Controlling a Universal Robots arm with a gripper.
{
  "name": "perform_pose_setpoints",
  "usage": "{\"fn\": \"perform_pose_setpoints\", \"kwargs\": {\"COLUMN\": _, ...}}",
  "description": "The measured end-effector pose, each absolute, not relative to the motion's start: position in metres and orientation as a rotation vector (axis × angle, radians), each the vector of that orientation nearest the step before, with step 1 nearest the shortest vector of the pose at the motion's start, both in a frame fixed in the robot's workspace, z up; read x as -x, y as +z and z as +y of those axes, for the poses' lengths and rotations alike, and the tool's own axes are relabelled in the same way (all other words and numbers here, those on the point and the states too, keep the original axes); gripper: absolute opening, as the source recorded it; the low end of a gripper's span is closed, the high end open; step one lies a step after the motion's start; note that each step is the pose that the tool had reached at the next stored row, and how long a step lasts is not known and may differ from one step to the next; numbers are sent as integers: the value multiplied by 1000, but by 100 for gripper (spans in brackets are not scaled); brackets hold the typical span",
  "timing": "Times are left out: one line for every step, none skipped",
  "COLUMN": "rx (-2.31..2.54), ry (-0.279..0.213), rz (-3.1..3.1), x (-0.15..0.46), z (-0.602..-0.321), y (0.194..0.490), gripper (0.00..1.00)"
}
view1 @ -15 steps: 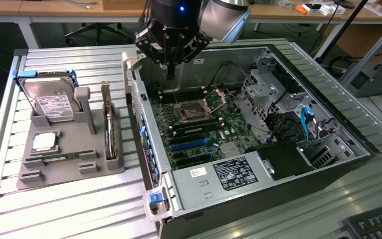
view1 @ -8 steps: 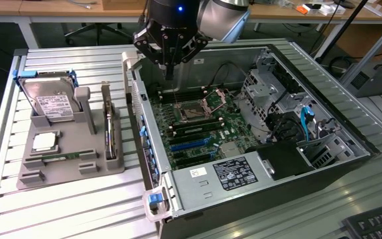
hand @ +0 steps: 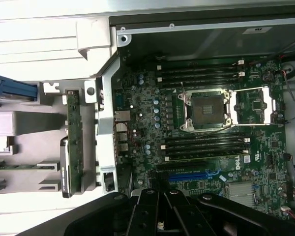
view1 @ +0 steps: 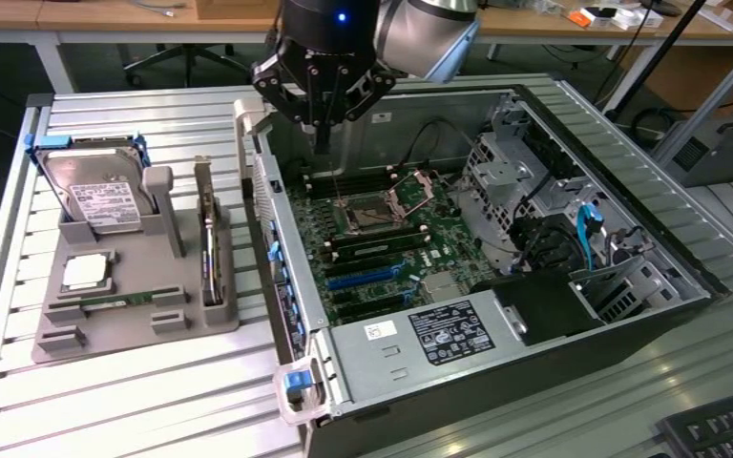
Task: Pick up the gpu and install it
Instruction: 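Reach for the gpu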
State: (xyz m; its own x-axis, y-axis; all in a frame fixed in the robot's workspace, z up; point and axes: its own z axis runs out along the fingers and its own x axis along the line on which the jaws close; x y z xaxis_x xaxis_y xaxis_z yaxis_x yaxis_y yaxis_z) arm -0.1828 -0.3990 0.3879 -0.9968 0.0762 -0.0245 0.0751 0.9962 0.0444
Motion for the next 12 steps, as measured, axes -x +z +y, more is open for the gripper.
{"fn": "perform_pose_setpoints", "kwargs": {"rx": -118, "ry": 68, "rz": 3112, "x": 183, "z": -399, "y": 388, "gripper": 10}}
{"fn": "perform_pose_setpoints", "kwargs": {"rx": -118, "ry": 68, "rz": 3112, "x": 184, "z": -399, "y": 388, "gripper": 10}}
{"fn": "perform_pose_setpoints", "kwargs": {"rx": -118, "ry": 68, "rz": 3112, "x": 184, "z": -399, "y": 388, "gripper": 10}}
{"fn": "perform_pose_setpoints", "kwargs": {"rx": -118, "ry": 68, "rz": 3112, "x": 184, "z": -399, "y": 388, "gripper": 10}}
{"fn": "perform_pose_setpoints", "kwargs": {"rx": -118, "ry": 68, "rz": 3113, "x": 185, "z": -399, "y": 388, "gripper": 10}}
{"fn": "perform_pose_setpoints", "kwargs": {"rx": -118, "ry": 68, "rz": 3113, "x": 185, "z": -399, "y": 388, "gripper": 10}}
{"fn": "perform_pose_setpoints", "kwargs": {"rx": -118, "ry": 68, "rz": 3113, "x": 185, "z": -399, "y": 388, "gripper": 10}}
{"fn": "perform_pose_setpoints", "kwargs": {"rx": -118, "ry": 68, "rz": 3112, "x": 185, "z": -399, "y": 388, "gripper": 10}}
{"fn": "perform_pose_setpoints", "kwargs": {"rx": -118, "ry": 68, "rz": 3112, "x": 186, "z": -399, "y": 388, "gripper": 10}}
{"fn": "perform_pose_setpoints", "kwargs": {"rx": -118, "ry": 68, "rz": 3113, "x": 186, "z": -399, "y": 388, "gripper": 10}}
{"fn": "perform_pose_setpoints", "kwargs": {"rx": -118, "ry": 68, "rz": 3112, "x": 186, "z": -399, "y": 388, "gripper": 10}}
{"fn": "perform_pose_setpoints", "kwargs": {"rx": -118, "ry": 68, "rz": 3112, "x": 187, "z": -399, "y": 388, "gripper": 10}}
